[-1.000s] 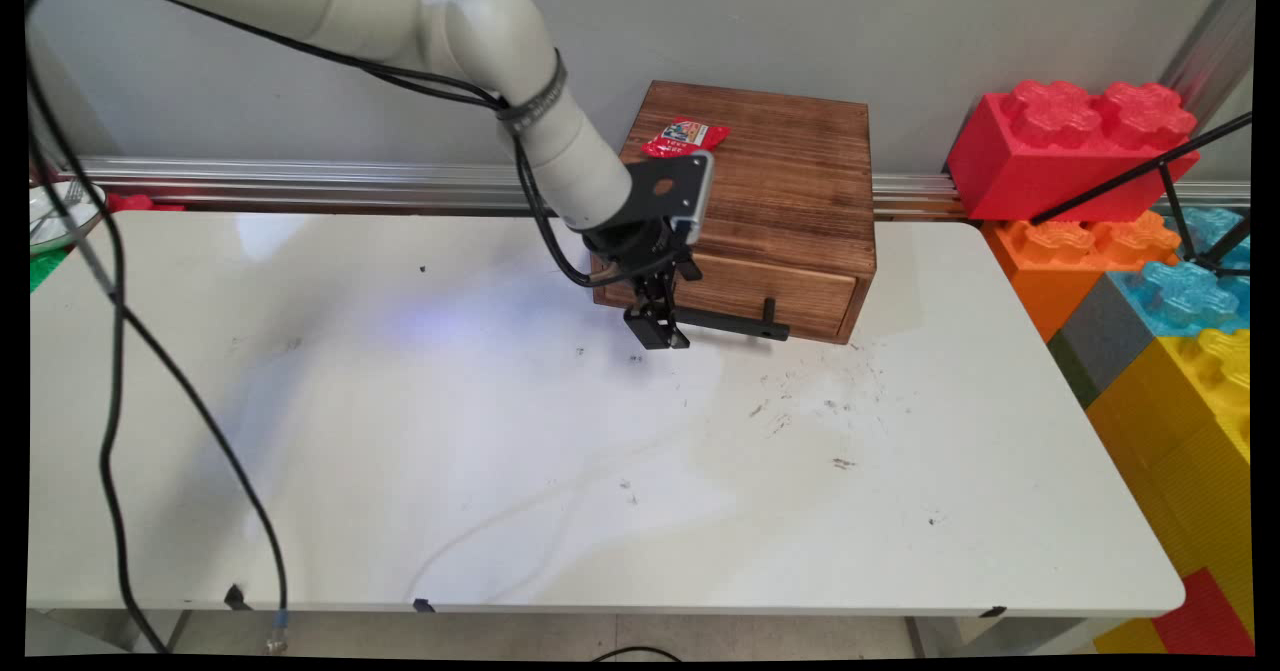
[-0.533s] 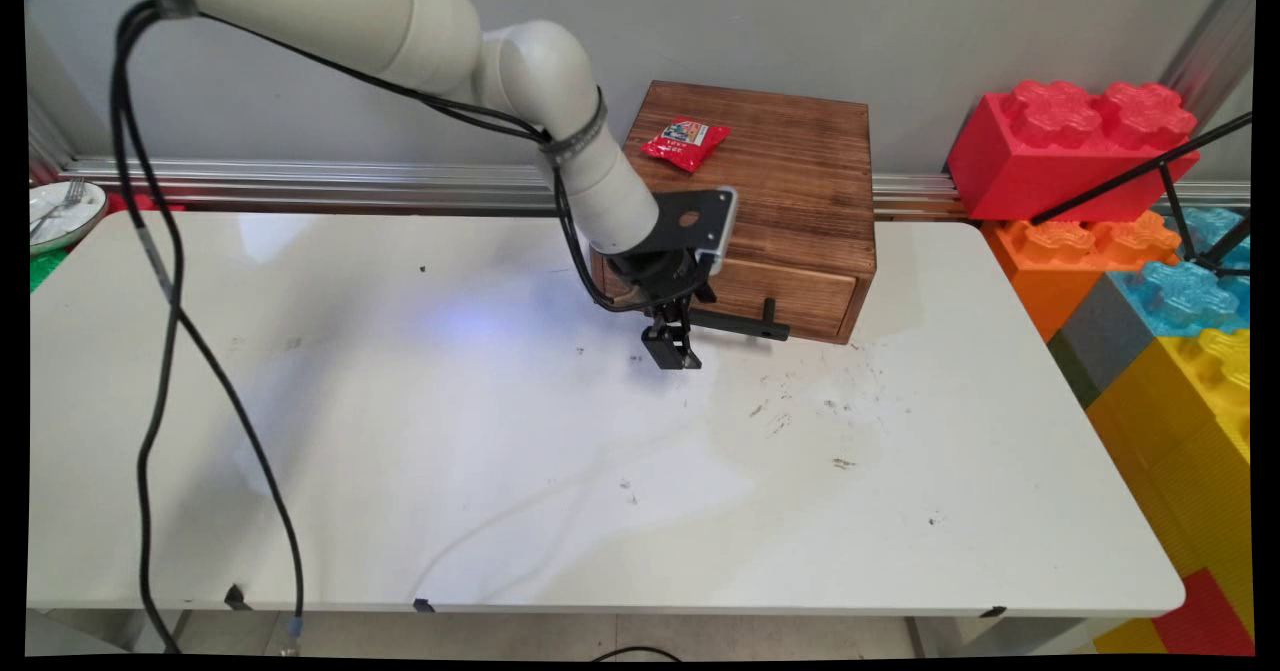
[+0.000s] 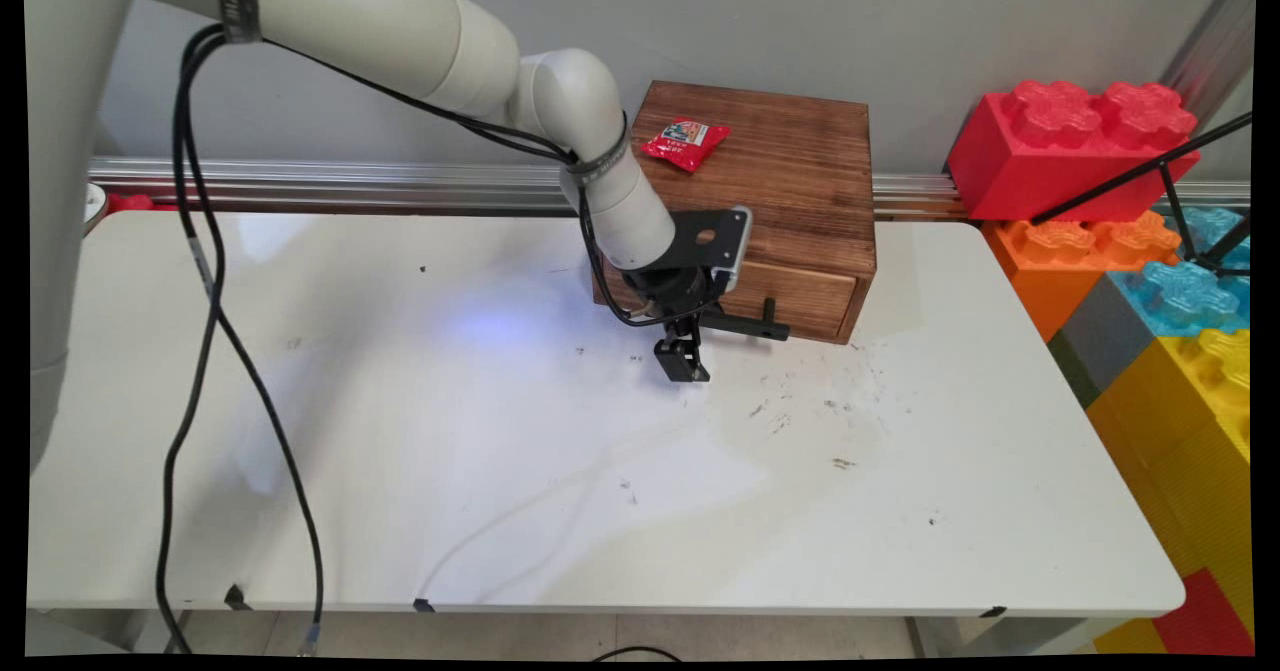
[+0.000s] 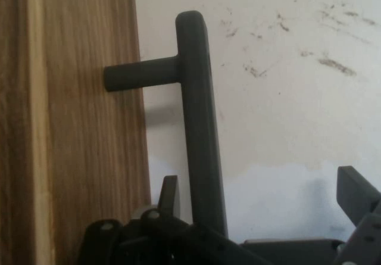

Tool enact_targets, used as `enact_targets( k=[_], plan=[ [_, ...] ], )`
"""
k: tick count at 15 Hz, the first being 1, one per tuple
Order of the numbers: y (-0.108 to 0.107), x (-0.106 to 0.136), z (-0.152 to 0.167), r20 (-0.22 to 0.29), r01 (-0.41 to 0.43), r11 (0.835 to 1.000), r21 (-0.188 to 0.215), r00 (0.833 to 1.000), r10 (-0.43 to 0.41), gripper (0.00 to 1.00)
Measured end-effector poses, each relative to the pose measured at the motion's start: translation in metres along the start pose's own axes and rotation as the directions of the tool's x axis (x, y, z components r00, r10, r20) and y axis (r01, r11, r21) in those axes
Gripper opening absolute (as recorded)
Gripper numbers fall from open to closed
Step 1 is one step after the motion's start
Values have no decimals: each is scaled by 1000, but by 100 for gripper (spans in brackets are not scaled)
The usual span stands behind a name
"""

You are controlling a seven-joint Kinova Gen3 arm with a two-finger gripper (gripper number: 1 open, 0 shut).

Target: Open the drawer

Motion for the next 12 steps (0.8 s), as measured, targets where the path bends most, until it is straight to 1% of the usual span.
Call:
enact_targets(
  k=[6, 12],
  plan=[
    [6, 4, 10, 8, 21, 1000, -23, 1000, -21, 100],
    [23, 7, 13, 17, 30, 999, -44, 999, -30, 100]
  ],
)
